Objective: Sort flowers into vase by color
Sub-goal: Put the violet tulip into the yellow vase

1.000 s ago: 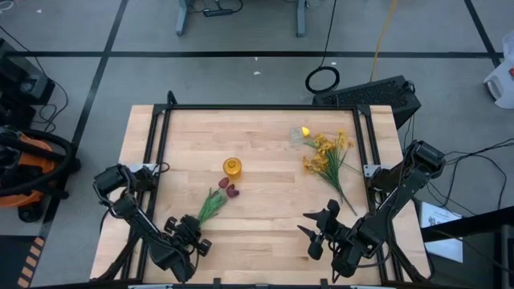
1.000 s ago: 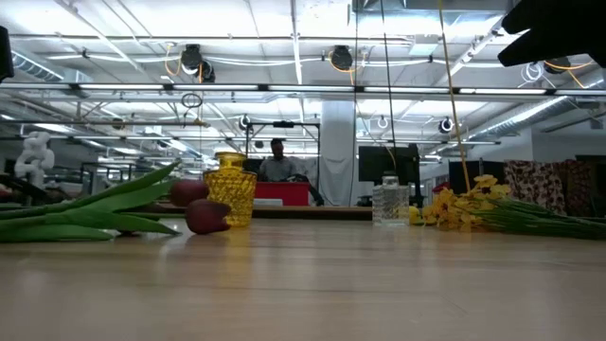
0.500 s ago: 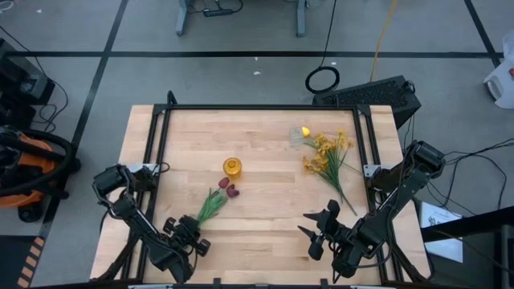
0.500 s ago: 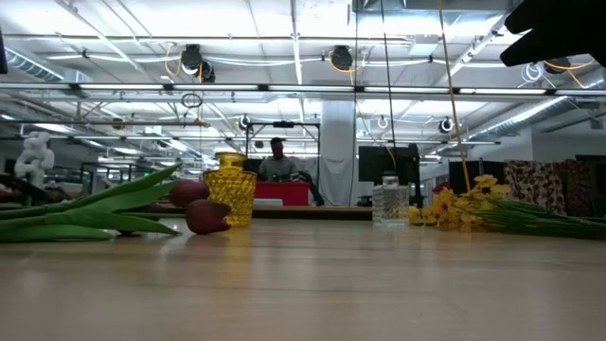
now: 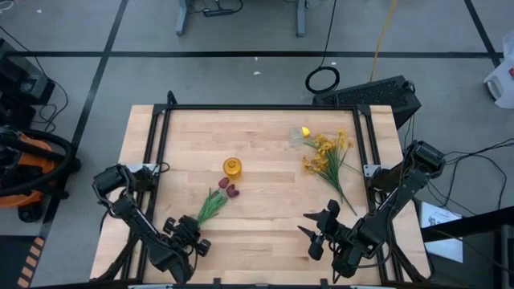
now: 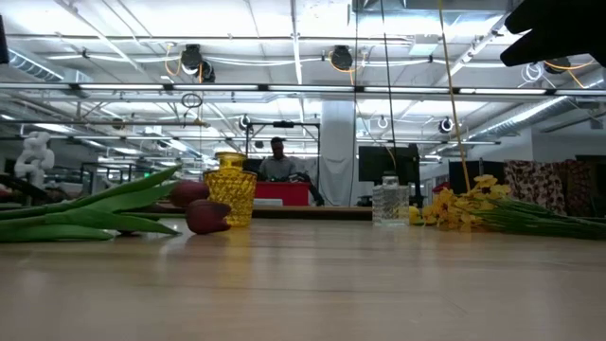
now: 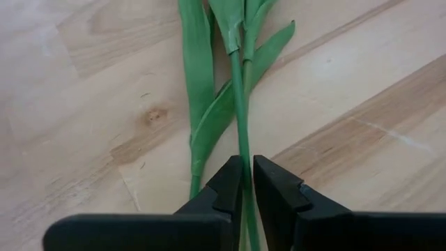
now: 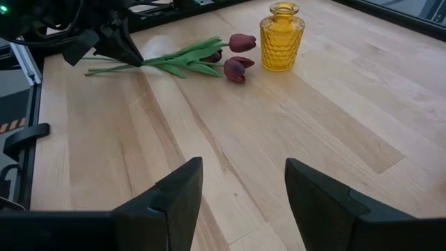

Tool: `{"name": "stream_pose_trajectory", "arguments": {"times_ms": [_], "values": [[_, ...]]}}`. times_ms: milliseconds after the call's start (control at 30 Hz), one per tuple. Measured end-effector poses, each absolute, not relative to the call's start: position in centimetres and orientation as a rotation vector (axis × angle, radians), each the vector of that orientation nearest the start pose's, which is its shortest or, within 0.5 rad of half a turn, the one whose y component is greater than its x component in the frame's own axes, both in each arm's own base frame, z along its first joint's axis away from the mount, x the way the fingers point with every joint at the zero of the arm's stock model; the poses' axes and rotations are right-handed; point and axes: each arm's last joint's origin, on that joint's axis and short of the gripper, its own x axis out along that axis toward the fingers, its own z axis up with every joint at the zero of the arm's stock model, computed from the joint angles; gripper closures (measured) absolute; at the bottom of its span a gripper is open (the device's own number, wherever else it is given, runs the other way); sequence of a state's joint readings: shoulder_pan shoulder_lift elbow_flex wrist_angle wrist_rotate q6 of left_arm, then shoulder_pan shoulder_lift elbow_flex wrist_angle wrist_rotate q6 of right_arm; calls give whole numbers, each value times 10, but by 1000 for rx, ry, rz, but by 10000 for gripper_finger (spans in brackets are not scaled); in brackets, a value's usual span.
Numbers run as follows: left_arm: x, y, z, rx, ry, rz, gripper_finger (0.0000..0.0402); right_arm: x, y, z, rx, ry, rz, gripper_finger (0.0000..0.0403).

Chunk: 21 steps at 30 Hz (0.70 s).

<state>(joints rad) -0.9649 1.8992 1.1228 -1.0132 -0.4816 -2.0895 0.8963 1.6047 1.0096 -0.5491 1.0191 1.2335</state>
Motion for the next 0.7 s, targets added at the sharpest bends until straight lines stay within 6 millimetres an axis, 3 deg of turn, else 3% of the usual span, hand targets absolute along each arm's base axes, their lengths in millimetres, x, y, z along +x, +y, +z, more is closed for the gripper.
{"name": "stream_pose_trajectory", "arguments": {"times_ms": [433,533,700], "values": [[184,-242,142,-554,929,958,383,206,219,204,253,458,-453,206],[184,-242,142,-557,927,956,353,206,219,204,253,458,-453,206],[185,-240,143,-538,903,958,262,206,219,204,253,458,-453,206]]}}
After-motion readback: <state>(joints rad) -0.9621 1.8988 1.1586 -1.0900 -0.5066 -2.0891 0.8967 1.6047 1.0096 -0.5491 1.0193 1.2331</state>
